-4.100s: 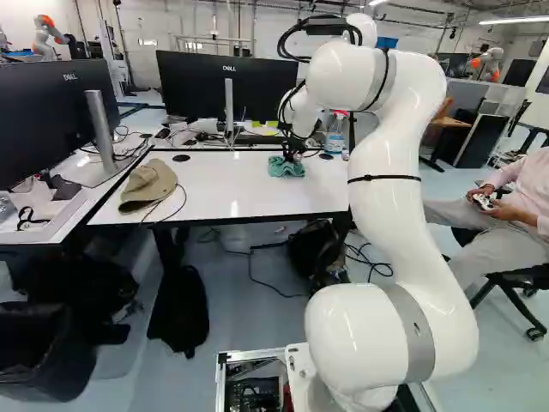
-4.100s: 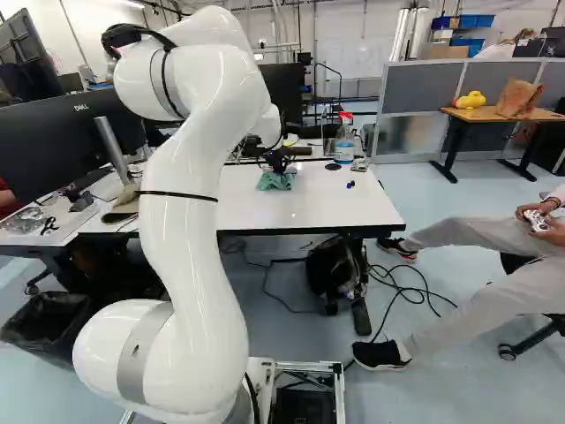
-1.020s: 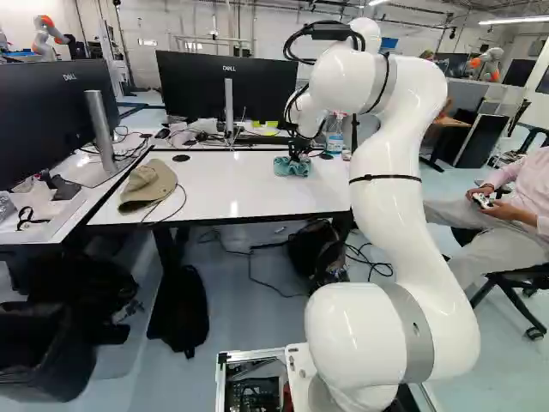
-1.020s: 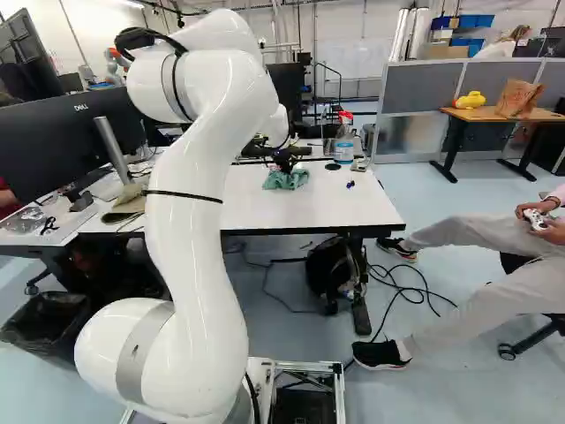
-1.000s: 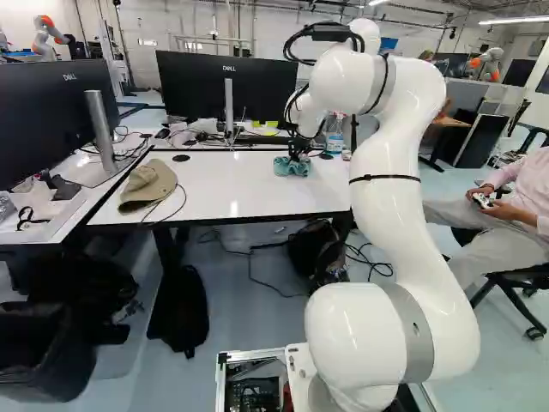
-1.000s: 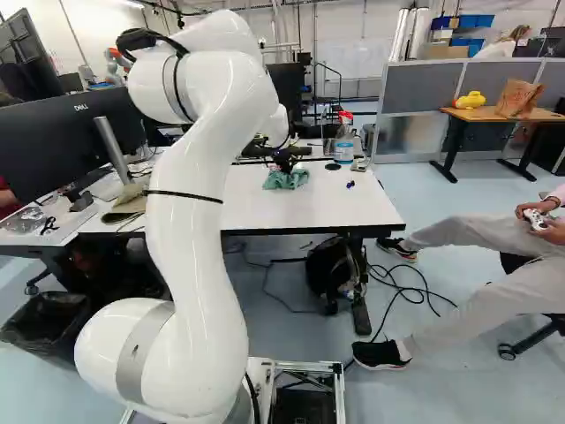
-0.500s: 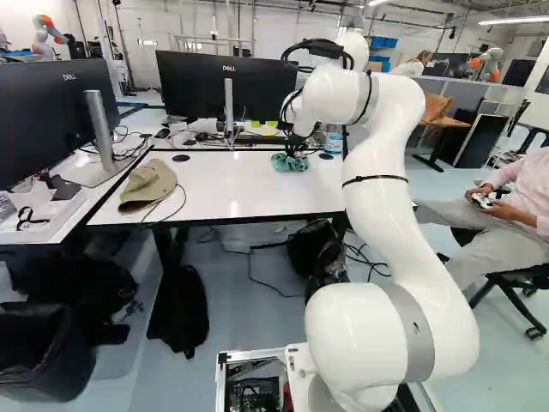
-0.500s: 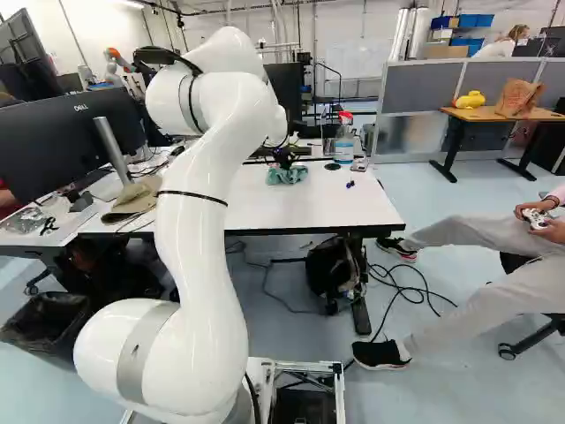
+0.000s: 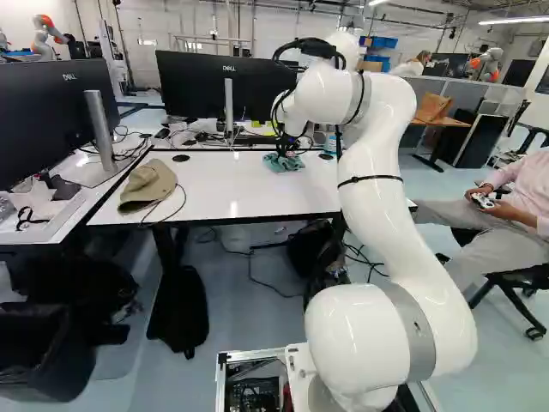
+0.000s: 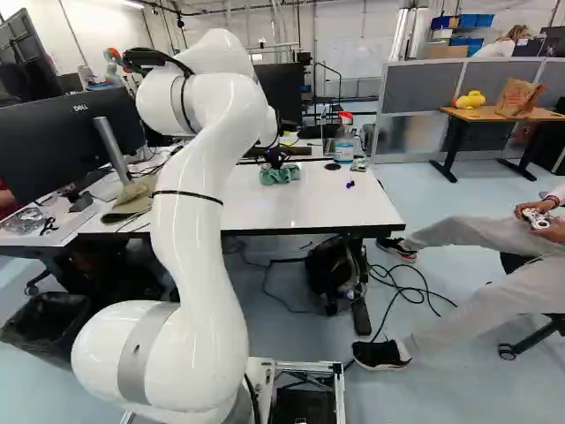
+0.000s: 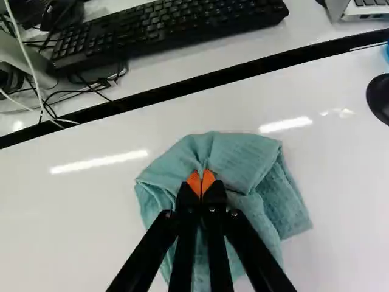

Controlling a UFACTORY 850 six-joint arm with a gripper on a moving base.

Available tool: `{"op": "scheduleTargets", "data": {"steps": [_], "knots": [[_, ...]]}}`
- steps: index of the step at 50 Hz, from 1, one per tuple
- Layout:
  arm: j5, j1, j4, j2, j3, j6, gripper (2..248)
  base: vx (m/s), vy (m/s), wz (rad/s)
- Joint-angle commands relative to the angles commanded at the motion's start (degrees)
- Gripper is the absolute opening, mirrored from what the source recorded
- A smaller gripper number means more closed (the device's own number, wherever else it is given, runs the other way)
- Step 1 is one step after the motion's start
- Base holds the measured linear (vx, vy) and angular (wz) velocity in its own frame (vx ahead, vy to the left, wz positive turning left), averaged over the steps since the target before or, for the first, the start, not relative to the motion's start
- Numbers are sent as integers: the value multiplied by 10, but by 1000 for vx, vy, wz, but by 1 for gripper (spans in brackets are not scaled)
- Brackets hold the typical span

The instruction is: Clean the table with the green towel

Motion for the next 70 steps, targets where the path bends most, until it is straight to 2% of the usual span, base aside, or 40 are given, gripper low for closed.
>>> {"op": "scheduleTargets", "data": {"steps": [20,40,53,70], "knots": [[0,8,0,46,67,0,23,0,0,0],[0,7,0,94,136,0,23,0,0,0],[0,-4,0,120,173,0,23,0,0,0],[0,-29,0,143,204,0,23,0,0,0]]}}
